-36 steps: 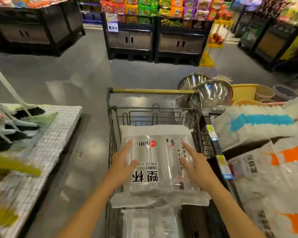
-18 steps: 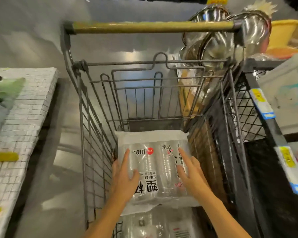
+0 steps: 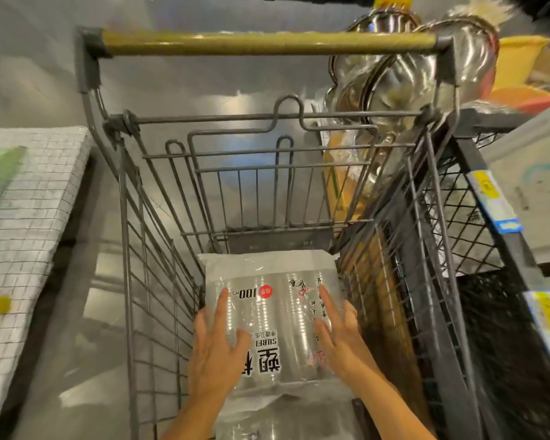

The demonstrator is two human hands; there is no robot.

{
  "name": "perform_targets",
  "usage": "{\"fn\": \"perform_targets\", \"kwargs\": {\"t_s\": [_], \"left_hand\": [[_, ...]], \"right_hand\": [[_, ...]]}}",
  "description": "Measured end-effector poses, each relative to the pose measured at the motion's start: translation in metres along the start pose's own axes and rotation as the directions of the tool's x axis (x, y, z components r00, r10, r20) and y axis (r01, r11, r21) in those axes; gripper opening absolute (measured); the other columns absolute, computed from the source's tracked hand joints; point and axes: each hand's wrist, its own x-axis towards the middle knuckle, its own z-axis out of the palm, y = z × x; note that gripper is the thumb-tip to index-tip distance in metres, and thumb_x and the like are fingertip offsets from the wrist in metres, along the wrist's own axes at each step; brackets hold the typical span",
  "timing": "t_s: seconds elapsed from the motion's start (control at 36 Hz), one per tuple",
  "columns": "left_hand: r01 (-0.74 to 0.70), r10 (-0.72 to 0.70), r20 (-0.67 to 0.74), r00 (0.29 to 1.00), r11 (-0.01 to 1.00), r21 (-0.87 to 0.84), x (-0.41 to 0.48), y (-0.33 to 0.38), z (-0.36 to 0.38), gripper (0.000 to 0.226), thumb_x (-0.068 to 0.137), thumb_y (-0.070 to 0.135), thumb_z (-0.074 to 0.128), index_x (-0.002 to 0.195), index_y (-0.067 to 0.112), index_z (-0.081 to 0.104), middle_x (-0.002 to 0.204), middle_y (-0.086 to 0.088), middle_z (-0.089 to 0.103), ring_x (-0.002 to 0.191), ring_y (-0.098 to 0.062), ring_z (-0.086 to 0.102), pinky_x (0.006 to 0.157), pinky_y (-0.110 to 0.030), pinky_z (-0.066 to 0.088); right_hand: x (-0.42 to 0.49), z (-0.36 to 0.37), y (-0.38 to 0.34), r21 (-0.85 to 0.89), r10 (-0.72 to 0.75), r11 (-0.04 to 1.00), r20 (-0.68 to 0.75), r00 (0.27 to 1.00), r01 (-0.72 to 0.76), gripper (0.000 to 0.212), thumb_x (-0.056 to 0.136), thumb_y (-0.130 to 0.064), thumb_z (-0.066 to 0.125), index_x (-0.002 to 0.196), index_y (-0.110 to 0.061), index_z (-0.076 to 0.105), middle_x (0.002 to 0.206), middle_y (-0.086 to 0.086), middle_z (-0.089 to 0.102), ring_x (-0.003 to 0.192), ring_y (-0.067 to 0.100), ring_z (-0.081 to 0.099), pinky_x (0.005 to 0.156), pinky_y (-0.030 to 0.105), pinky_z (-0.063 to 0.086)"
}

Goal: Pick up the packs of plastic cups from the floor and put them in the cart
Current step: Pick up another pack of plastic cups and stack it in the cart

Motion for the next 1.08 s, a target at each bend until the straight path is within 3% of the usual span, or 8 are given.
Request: {"fn": "perform_targets", "kwargs": {"t_s": [0.11,0.17,0.33,0.44,0.58,0.69,0.89,1.08], "left_hand": [[0.051,-0.053,0.072,0.996,0.998,0.026,-0.01,0.014,-0.019,0.081,0.095,0.044,0.049,0.143,0.062,-0.014,0.161,-0.001,-0.02,0.143,-0.031,0.027,0.107,-0.051,0.036],[0.021,-0.026,0.084,0.996,0.997,0.07,-0.016,0.021,-0.033,0.087,0.092,0.043,0.056,0.145,0.061,-0.011,0.16,0.001,-0.021,0.146,-0.032,0.022,0.111,-0.052,0.03],[-0.145,0.114,0.133,0.984,0.956,0.255,-0.048,0.071,-0.094,0.07,0.093,0.049,0.046,0.153,0.042,0.012,0.162,0.003,0.013,0.145,-0.021,0.025,0.117,-0.039,0.027],[-0.253,0.207,0.164,0.964,0.903,0.347,-0.081,0.129,-0.147,0.069,0.095,0.05,0.044,0.154,0.04,0.011,0.162,0.006,0.012,0.144,-0.018,0.028,0.116,-0.041,0.027],[-0.403,0.366,0.169,0.915,0.826,0.395,-0.124,0.185,-0.2,0.068,0.091,0.055,0.042,0.153,0.042,0.016,0.162,0.007,0.015,0.145,-0.02,0.026,0.118,-0.04,0.026],[-0.507,0.454,0.225,0.862,0.76,0.408,-0.146,0.217,-0.226,0.069,0.088,0.057,0.042,0.152,0.039,0.022,0.159,0.006,0.025,0.142,-0.02,0.03,0.116,-0.04,0.028],[-0.699,0.636,0.303,0.71,0.582,0.414,-0.198,0.268,-0.274,0.062,0.089,0.057,0.044,0.147,0.036,0.035,0.151,0.007,0.037,0.137,-0.019,0.037,0.113,-0.042,0.033],[-0.864,0.754,0.443,0.486,0.337,0.376,-0.248,0.294,-0.295,0.056,0.091,0.055,0.045,0.143,0.033,0.042,0.14,0.005,0.05,0.127,-0.017,0.048,0.106,-0.037,0.042]], "right_hand": [[-0.01,-0.014,-0.009,0.073,-0.003,0.997,0.01,1.0,0.002,0.058,0.102,-0.047,0.04,0.14,-0.072,0.004,0.164,-0.008,-0.015,0.152,0.017,-0.006,0.119,0.044,0.012],[-0.021,-0.028,-0.017,-0.004,-0.065,0.998,-0.006,0.998,0.065,0.061,0.1,-0.054,0.04,0.143,-0.069,-0.001,0.164,-0.008,-0.016,0.151,0.019,-0.013,0.119,0.047,0.013],[-0.062,-0.098,-0.068,-0.245,-0.207,0.954,-0.135,0.969,0.17,0.067,0.099,-0.047,0.047,0.155,-0.043,0.011,0.166,0.003,-0.001,0.152,0.024,0.002,0.12,0.037,0.021],[-0.102,-0.156,-0.106,-0.405,-0.295,0.89,-0.162,0.942,0.209,0.066,0.099,-0.049,0.044,0.157,-0.036,0.015,0.166,0.004,0.005,0.151,0.026,0.008,0.121,0.039,0.022],[-0.163,-0.224,-0.148,-0.459,-0.341,0.855,-0.142,0.929,0.244,0.061,0.097,-0.044,0.045,0.154,-0.032,0.026,0.151,-0.001,0.039,0.13,0.022,0.046,0.103,0.036,0.043],[-0.201,-0.258,-0.165,-0.483,-0.357,0.843,-0.172,0.918,0.237,0.056,0.095,-0.043,0.045,0.149,-0.033,0.034,0.142,-0.004,0.05,0.125,0.02,0.051,0.1,0.038,0.047],[-0.295,-0.289,-0.191,-0.476,-0.337,0.868,-0.353,0.873,0.142,0.05,0.099,-0.042,0.045,0.148,-0.029,0.039,0.135,-0.003,0.055,0.122,0.019,0.053,0.097,0.034,0.045],[-0.397,-0.277,-0.19,-0.335,-0.14,0.939,-0.587,0.798,-0.082,0.042,0.098,-0.044,0.047,0.139,-0.034,0.05,0.129,-0.009,0.061,0.113,0.013,0.058,0.098,0.031,0.049]]}}
